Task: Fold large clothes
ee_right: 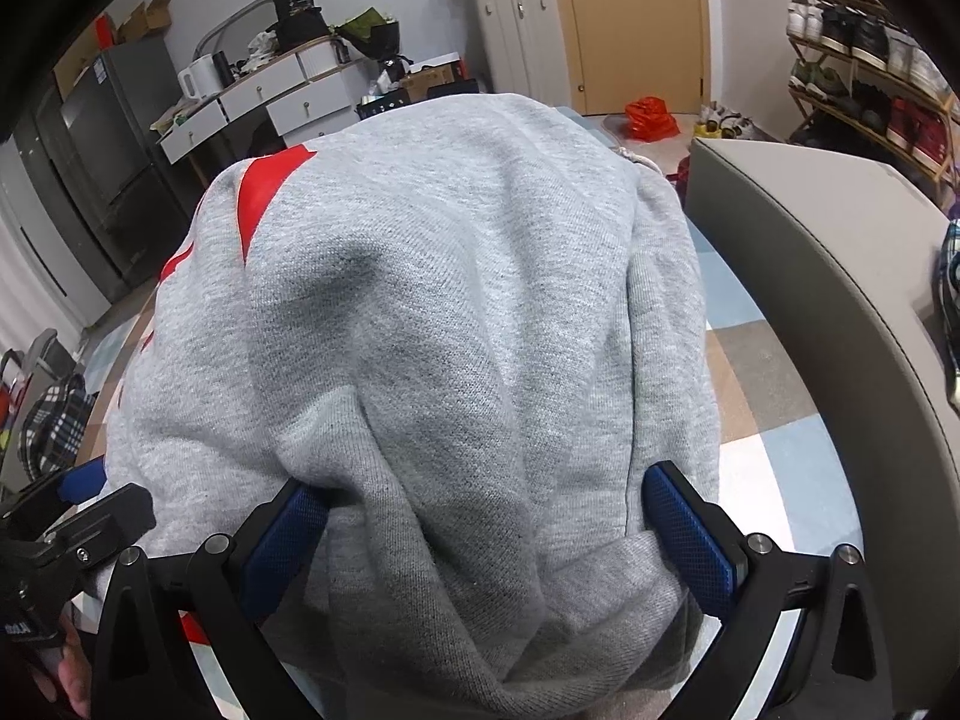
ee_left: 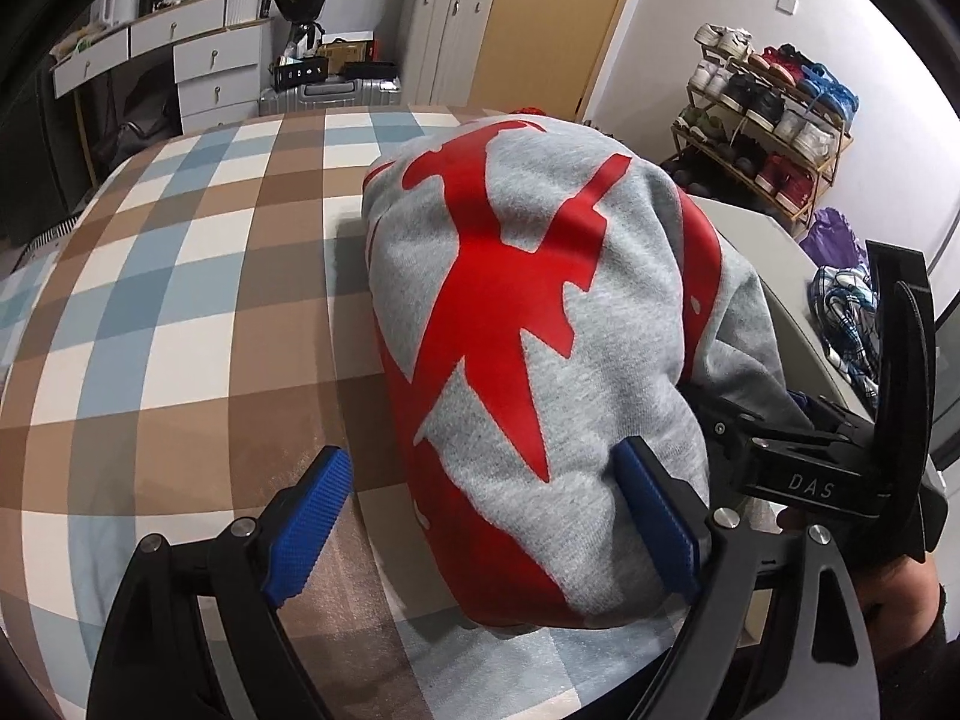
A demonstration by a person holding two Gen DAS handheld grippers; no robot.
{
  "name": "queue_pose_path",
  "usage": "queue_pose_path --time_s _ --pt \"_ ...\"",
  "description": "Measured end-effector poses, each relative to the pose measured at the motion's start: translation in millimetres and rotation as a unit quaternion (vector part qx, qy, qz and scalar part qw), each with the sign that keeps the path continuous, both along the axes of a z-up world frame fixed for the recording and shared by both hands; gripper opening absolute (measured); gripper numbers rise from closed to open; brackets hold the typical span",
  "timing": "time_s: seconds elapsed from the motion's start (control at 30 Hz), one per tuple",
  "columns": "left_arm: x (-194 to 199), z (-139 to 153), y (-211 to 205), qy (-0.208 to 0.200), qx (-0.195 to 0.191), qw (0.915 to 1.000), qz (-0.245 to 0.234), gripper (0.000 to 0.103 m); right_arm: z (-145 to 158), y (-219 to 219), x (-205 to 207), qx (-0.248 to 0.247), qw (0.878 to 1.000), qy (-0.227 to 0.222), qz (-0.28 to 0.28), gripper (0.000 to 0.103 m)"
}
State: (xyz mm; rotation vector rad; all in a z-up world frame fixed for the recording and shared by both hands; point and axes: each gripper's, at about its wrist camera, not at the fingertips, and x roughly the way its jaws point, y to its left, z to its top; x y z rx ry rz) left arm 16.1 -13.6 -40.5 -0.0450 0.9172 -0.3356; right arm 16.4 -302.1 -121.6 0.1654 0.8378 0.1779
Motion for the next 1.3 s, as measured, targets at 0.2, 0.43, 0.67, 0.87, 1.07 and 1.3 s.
queue_pose_path --time_s 0.2,0.43,0.67,0.87,1.07,1.3 --pt "-17 25 -1 -0.032 0.022 0.9988 -0.029 0.087 15 -16 -9 0.026 0.999 -0.021 -0.028 0.103" --pt "-26 36 13 -0.081 0.052 0.9936 -0.059 0.087 72 -40 -14 0.079 0.991 -0.084 -0.060 0.103" --pt "11 27 34 -0.062 -0.026 0.9969 -0.041 0.087 136 21 52 -0.005 0.996 -0.071 0.044 0.103" --pt "20 19 27 -0.048 -0.096 0.9918 -0.070 0.087 110 77 147 -0.168 0.982 0.031 0.080 0.103" --pt "32 -3 12 0.025 -0.134 0.9859 -0.096 0.087 44 88 194 -0.300 0.938 0.130 0.115 0.103" --pt "35 -7 9 0.016 -0.126 0.9866 -0.102 0.087 20 69 222 -0.285 0.942 0.133 0.116 0.103"
